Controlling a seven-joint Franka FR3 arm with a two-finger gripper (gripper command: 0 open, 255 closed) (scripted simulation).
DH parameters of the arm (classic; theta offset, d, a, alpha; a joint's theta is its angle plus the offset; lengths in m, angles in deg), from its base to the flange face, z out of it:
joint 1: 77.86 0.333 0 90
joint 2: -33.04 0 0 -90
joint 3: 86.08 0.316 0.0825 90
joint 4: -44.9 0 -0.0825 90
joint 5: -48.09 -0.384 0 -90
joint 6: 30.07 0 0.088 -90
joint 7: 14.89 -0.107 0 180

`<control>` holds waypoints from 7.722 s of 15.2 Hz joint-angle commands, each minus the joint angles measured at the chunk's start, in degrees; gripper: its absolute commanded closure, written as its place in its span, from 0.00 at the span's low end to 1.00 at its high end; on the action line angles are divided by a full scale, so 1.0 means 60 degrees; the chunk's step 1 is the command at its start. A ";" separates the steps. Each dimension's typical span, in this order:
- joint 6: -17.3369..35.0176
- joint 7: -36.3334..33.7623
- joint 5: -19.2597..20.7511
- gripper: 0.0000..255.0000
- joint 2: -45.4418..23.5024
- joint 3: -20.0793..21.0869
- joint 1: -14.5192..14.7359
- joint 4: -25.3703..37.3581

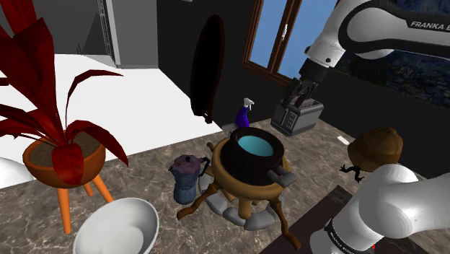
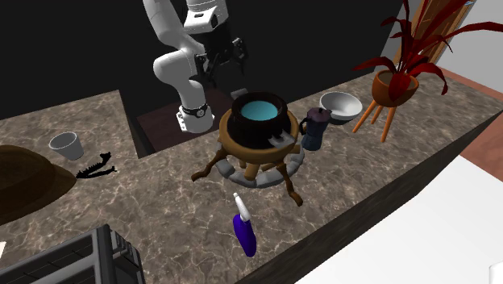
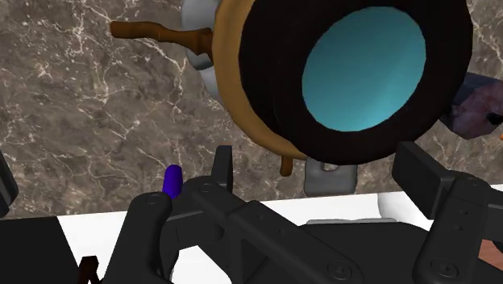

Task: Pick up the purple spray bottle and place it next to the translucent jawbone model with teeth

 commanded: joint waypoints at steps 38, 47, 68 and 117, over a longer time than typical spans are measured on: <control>0.9881 0.4782 -0.2830 0.00 -0.9518 -0.1317 -0.0333 0.1558; 0.9880 0.4781 -0.2829 1.00 -0.9516 -0.1318 -0.0333 0.1557; 0.8245 0.3549 -0.1358 1.00 -0.8148 -0.1874 0.0018 0.1924; 0.2817 0.2554 0.0303 1.00 -0.5333 -0.2126 -0.0184 0.4691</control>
